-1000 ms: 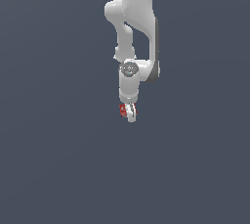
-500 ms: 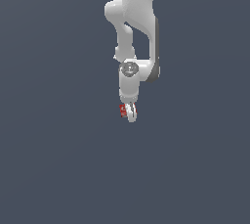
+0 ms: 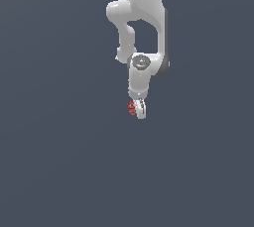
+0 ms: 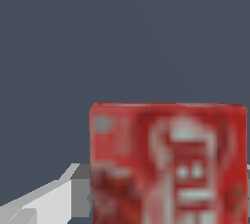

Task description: Pick up the object and move it to a goal position.

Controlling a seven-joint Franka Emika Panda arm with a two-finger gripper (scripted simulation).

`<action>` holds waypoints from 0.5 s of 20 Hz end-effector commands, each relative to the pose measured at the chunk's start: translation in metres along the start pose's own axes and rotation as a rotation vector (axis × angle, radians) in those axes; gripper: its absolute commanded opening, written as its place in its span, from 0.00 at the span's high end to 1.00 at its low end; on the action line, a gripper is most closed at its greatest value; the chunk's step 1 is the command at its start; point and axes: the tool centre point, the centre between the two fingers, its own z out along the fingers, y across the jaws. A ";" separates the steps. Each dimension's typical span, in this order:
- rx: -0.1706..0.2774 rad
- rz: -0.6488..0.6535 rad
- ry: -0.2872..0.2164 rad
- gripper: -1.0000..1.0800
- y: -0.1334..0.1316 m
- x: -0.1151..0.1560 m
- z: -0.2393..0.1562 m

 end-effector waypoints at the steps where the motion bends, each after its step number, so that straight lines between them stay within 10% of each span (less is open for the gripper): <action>1: 0.001 -0.001 0.000 1.00 0.001 -0.016 -0.012; 10: 0.000 0.000 0.001 1.00 0.008 -0.085 -0.068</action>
